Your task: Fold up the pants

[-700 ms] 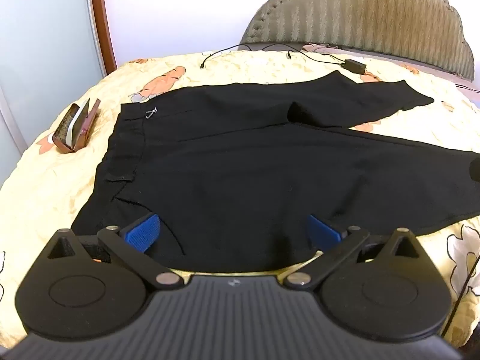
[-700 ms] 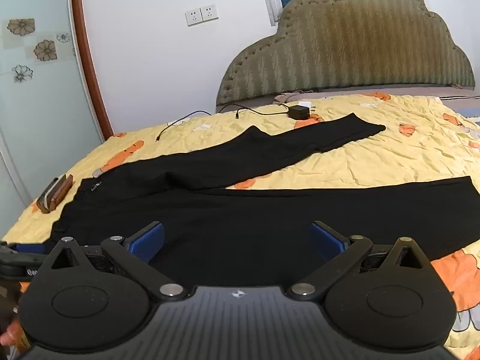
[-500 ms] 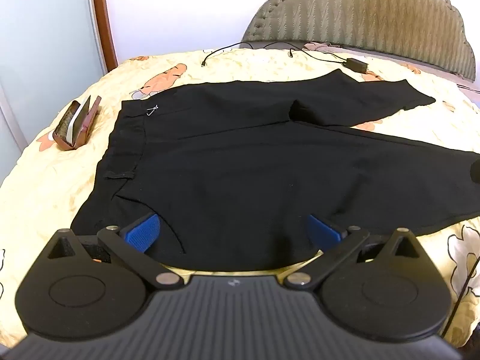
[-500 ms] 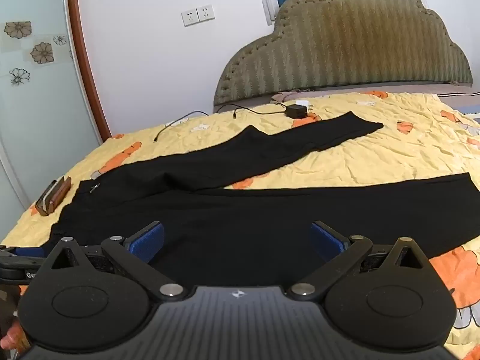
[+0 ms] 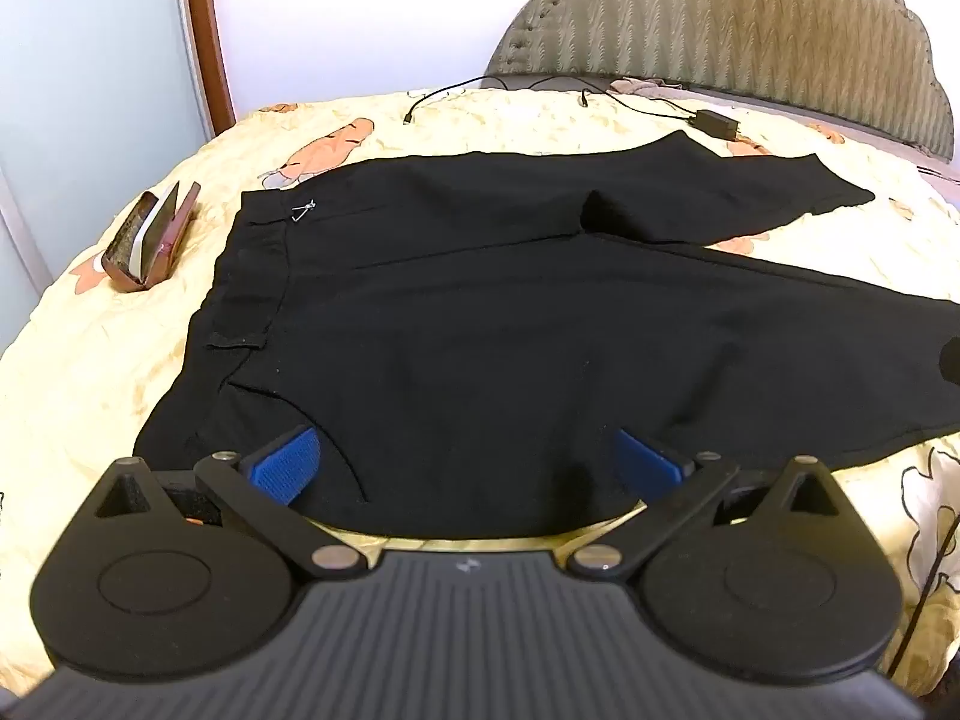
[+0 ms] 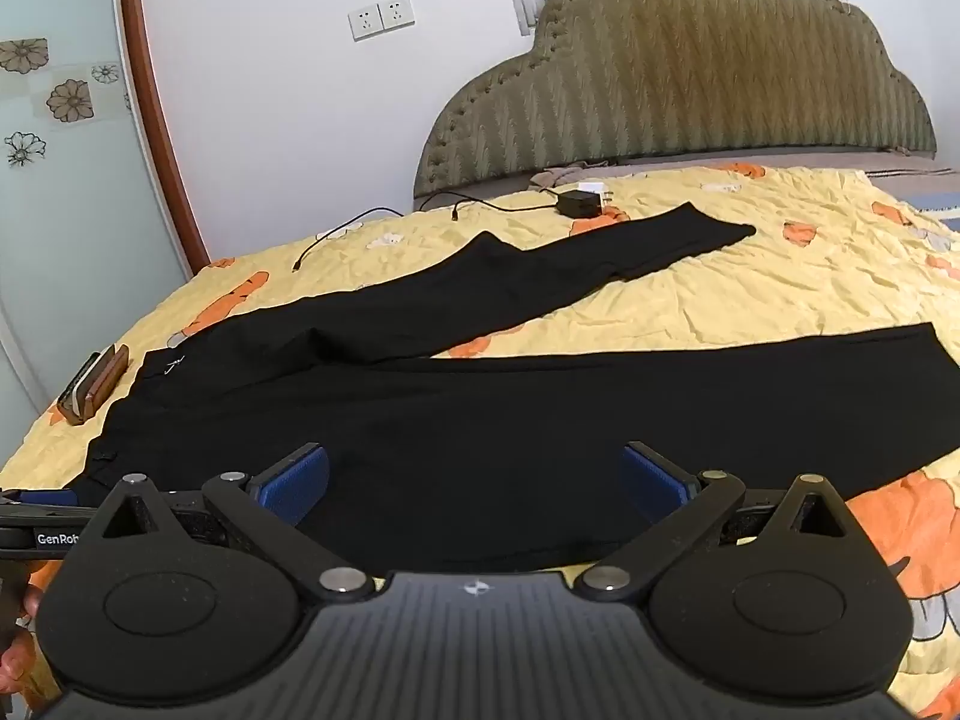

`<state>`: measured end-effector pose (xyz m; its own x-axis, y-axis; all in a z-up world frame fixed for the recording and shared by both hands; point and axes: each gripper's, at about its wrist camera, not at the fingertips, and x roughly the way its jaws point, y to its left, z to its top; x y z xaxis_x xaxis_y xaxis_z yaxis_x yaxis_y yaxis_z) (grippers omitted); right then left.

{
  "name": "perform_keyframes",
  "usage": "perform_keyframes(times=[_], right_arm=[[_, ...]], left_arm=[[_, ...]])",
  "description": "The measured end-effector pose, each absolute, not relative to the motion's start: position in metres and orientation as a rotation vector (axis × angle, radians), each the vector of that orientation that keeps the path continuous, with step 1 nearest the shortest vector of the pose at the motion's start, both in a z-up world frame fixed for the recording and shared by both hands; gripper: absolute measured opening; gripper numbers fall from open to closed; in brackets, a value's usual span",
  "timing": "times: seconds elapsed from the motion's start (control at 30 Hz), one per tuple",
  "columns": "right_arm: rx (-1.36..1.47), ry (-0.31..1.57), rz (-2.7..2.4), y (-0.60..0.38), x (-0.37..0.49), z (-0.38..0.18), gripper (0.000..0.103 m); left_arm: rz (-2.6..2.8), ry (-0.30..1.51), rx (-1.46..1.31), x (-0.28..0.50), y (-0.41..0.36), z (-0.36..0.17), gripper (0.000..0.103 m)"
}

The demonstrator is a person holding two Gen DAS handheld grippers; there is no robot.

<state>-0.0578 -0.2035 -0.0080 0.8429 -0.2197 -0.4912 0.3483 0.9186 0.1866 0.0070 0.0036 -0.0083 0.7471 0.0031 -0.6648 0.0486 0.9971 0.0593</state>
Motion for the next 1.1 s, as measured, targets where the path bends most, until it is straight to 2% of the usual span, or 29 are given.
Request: perform_keyframes(times=[1.1], right_arm=[[0.291,0.555,-0.387,-0.22,-0.059,-0.039,0.103]], left_arm=[[-0.037,0.782,0.078,0.019,0.006,-0.028,0.103]])
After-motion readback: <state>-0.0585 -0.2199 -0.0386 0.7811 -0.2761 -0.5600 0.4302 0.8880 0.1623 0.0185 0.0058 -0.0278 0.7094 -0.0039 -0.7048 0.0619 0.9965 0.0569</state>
